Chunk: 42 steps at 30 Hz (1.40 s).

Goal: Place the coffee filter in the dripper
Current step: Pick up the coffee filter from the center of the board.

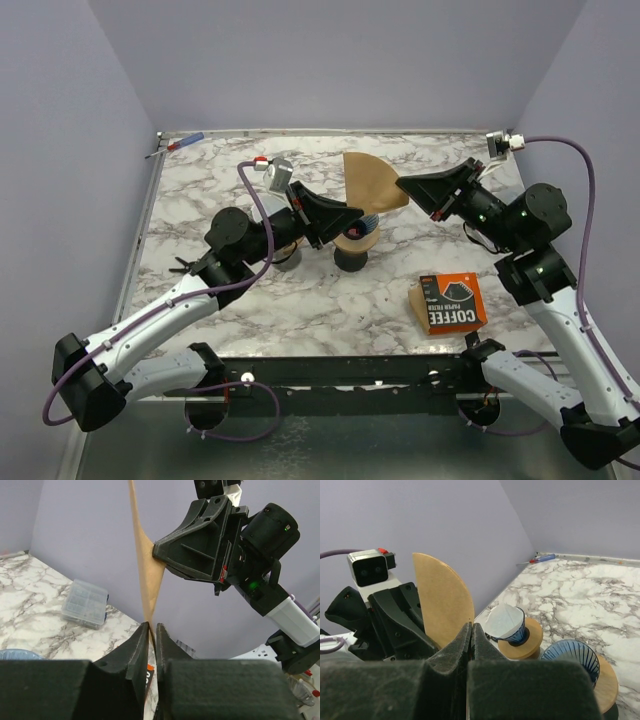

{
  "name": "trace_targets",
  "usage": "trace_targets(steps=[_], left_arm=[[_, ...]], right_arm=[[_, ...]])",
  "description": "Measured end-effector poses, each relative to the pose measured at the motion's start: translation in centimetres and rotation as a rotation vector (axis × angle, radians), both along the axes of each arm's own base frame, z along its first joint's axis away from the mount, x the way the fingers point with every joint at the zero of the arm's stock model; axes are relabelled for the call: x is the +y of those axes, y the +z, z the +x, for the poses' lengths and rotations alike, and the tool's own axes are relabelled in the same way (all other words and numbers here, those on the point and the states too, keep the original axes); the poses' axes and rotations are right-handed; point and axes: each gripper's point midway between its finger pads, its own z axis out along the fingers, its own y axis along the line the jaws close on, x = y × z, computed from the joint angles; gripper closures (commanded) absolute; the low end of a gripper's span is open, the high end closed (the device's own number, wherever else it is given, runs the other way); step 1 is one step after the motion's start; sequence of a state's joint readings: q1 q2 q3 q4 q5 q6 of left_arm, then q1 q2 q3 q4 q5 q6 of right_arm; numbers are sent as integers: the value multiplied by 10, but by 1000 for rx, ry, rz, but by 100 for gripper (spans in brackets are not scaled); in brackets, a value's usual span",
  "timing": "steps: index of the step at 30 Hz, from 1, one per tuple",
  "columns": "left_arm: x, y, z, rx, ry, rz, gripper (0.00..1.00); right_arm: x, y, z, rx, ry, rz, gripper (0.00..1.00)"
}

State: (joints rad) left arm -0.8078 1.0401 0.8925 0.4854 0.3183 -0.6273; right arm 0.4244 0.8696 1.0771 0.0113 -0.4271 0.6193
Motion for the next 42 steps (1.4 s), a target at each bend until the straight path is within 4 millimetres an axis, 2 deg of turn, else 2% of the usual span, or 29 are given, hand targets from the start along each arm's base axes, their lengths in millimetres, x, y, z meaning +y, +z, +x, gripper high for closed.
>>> trace_targets(steps=[2, 3, 4, 7, 9, 16, 21, 26, 28, 31, 34, 42], left_arm=[[0, 0, 1, 0, 0, 0, 100], [1, 0, 2, -2, 3, -1, 100], [1, 0, 2, -2, 3, -2, 100], [2, -2, 3, -3, 5, -1, 100], [2, -7, 4, 4, 9, 5, 100], [8, -26, 17, 33, 56, 37, 100], [17, -45, 41, 68, 100, 78, 100], [34, -76, 82, 152, 121, 164, 100], [47, -79, 94, 168, 124, 180, 100], [64, -73, 98, 149, 107, 192, 100], [73, -59, 87, 83, 54, 202, 100], [72, -33, 19, -136, -208, 248, 100]], right_arm=[[0, -3, 1, 13, 0, -6, 97], [0, -4, 2, 17, -3, -7, 91], [0, -5, 3, 22, -8, -9, 82], [-2, -10, 7, 43, -32, -16, 43], [-5, -14, 10, 54, -52, -24, 25], [-7, -34, 20, 91, -90, -88, 2], [-3, -57, 33, 150, -72, -145, 0], [-8, -74, 44, 203, -23, -153, 0], [-14, -76, 45, 211, 4, -130, 1], [-22, -77, 44, 210, 59, -85, 3], [-24, -80, 38, 210, 142, -42, 11], [-10, -77, 14, 177, 378, -29, 11]])
